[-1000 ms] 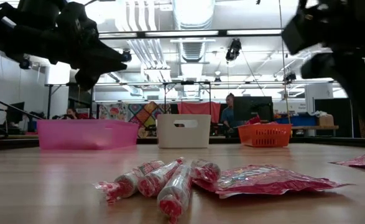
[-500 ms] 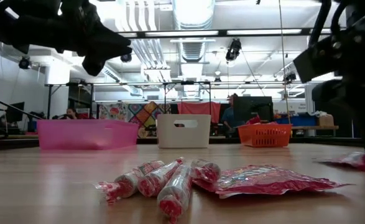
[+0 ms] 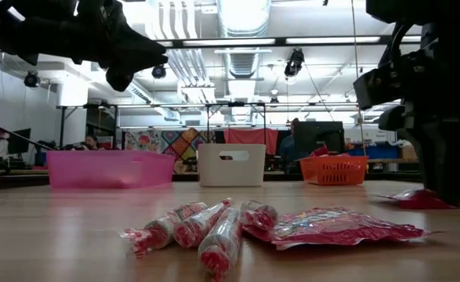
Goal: Sort candy
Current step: Put the red candy into the orange bin
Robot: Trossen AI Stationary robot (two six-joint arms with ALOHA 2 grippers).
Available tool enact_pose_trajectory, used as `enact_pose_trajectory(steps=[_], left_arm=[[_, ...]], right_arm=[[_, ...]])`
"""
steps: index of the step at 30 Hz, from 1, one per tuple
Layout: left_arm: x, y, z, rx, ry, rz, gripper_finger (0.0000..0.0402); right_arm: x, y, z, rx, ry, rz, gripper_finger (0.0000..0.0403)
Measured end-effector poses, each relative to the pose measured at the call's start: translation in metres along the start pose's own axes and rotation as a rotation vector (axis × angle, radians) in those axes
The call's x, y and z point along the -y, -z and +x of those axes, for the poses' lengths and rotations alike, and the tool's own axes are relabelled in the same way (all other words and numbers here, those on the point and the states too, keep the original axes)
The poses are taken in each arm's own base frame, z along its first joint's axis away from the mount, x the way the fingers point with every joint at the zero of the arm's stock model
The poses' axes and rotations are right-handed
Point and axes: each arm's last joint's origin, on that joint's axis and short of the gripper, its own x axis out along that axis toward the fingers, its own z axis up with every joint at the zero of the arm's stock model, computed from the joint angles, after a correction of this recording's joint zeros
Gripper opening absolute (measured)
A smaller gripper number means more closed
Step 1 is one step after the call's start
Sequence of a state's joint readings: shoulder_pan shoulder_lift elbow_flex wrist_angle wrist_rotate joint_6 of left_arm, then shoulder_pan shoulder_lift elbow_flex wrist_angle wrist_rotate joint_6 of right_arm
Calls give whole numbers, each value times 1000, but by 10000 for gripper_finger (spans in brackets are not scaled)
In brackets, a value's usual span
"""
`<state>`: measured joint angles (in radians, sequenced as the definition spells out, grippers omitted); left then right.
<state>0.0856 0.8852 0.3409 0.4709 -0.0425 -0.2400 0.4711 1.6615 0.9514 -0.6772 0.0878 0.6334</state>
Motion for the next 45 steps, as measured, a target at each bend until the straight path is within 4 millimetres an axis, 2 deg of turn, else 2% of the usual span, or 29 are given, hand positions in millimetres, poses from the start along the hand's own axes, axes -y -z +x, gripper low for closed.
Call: enact_pose_trajectory(steps=[3,9,16,22,25,28,33,38,41,45], left_arm=[[0,0,0,-2,0,0,85],[0,1,0,-2,0,0,85],[1,-5,1,12,4,3,85],[4,-15,3,-13,0,20,85],[4,-16,3,-13,0,22,85],[4,-16,3,-10,1,22,85],[4,-16,3,-10,0,22,85],[4,-16,3,-10,-1,22,85],[4,-16,3,-11,-4,22,85],[4,-16,3,-11,-5,22,85]], right_arm=[[0,-1,0,8,-5,-24,19],[-2,-8,-12,69,-3,-45,9],[8,-15,-46,208,-8,-15,8],[34,-22,-77,356,37,25,8],[60,-29,-91,432,120,84,8],[94,-37,-101,476,208,174,8],[169,-44,-107,487,400,448,8],[245,-35,-101,390,385,694,8],[275,-29,-93,345,365,778,8],[296,-29,-83,331,334,799,8]])
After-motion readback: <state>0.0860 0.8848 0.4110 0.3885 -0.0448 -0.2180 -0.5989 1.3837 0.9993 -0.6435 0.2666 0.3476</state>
